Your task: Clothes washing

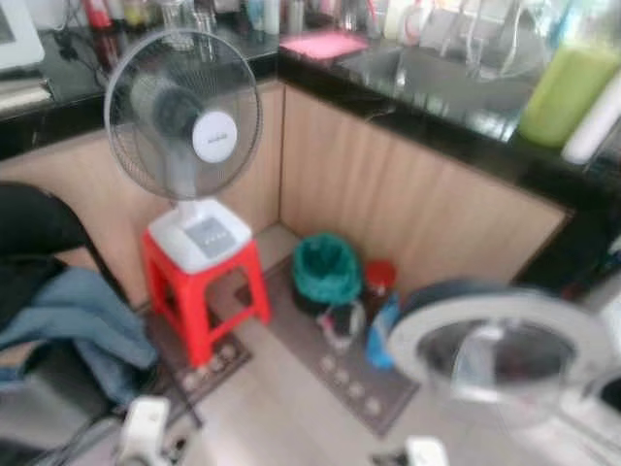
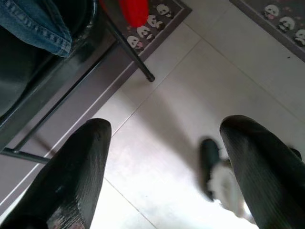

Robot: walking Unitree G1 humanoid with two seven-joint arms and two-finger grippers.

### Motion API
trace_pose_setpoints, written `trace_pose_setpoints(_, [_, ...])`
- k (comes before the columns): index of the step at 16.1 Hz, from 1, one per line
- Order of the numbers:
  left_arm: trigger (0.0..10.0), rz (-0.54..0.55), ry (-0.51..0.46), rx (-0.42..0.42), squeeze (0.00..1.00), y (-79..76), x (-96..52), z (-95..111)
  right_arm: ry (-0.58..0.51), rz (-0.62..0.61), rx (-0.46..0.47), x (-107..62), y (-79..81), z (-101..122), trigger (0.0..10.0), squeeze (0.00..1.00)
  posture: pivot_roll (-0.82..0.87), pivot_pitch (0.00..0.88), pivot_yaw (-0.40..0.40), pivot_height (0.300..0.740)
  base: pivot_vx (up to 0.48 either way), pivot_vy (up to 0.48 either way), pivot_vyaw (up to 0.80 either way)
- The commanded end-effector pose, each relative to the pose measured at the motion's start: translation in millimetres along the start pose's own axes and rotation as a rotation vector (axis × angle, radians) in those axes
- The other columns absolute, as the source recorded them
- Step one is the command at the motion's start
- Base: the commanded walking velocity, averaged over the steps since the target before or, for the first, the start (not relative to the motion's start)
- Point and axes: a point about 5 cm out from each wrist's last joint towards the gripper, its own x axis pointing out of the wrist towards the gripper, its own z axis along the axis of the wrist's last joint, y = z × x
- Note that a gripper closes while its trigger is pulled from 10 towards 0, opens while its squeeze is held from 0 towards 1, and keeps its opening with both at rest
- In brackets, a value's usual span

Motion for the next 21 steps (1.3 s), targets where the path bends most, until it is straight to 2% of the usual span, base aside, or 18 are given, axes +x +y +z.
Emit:
trace_pose_setpoints(1, [10.0,0.01,-0.003,0.003,0.0,5.5,-0.6,0.6,-0.005,0.005,0.009,1.2,3.8,1.9,10.0,0.0,0.19,0.0,-0.089,0.74,0.0,0.341,0.0])
trace_pose_setpoints(4, [10.0,0.006,-0.004,-0.003,0.0,5.3,-0.6,0.8,-0.006,0.006,0.009,1.4,3.9,2.3,10.0,0.0,0.19,0.0,-0.088,0.74,0.0,0.321,0.0])
trace_pose_setpoints(21, [10.0,0.007,-0.007,0.001,0.0,5.3,-0.6,1.1,-0.006,0.007,0.009,1.3,3.9,2.2,10.0,0.0,0.19,0.0,-0.088,0.74,0.0,0.0,0.0])
